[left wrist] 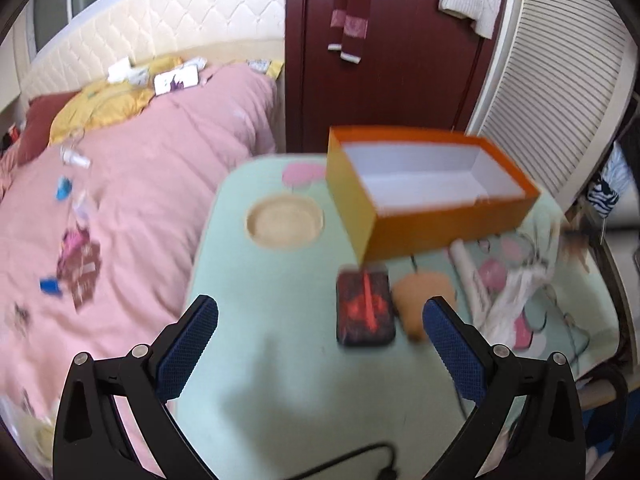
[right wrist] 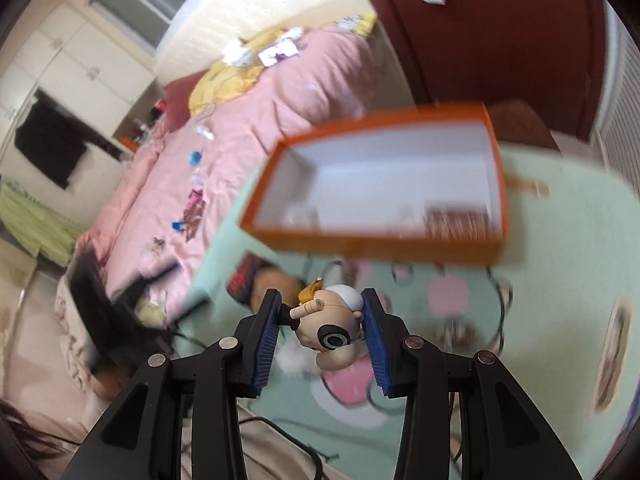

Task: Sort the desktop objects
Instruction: 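Set the figurine down with the right gripper while the left gripper reaches into the box, then grasp the clear bubble wrap with the left gripper and lift it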

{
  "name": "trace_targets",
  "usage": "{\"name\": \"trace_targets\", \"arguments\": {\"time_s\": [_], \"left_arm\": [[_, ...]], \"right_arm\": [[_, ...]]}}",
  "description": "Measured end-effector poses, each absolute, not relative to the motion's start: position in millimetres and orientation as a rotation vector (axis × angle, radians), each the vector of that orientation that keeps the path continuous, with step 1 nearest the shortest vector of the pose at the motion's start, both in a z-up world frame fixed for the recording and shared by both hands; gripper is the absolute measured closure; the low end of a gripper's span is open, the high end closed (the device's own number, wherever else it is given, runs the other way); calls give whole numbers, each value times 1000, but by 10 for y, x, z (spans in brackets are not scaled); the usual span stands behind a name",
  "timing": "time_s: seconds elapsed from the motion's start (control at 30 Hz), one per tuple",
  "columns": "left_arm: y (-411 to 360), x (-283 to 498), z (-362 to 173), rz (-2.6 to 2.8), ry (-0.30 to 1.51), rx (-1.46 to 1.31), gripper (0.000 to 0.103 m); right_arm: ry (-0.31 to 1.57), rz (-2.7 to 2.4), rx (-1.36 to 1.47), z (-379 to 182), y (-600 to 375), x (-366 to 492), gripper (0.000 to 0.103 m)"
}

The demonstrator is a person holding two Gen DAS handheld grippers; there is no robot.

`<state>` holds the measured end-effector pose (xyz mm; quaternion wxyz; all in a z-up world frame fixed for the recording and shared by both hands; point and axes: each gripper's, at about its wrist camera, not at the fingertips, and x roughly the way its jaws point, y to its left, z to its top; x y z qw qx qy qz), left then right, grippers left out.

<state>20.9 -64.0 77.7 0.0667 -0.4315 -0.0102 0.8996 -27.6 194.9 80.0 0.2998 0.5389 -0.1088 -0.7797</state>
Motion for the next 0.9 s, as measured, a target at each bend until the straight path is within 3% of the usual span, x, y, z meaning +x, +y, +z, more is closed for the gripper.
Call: {"name": "trace_targets", "arguments": {"time_s": [0.07,0.2,0.4,0.6,0.8,0.9], "left_arm": [[-590,-10,897,2645,-44,-1312,6],[-359,-490,1018,2440,-90,-1417,26],[176,-1154,886,2187,87,-1739,50],[455,-1442,508,2068,229,-2056,50],[460,-1599,258,2028,219,-2222,47],[519,-1597,163,2031,318,-2222,46]], "right_arm": [[-287,-2102,1443,633,1990,-142,64],[-257,-2192,1424,421,2023,38,64],[-212,-2363,1284,335,2082,236,63],[-279,-2389,1129,437,2142,354,63],[-308,-2349,1133,420,2139,351,60],[-326,-2334,1135,430,2096,329,60]]}}
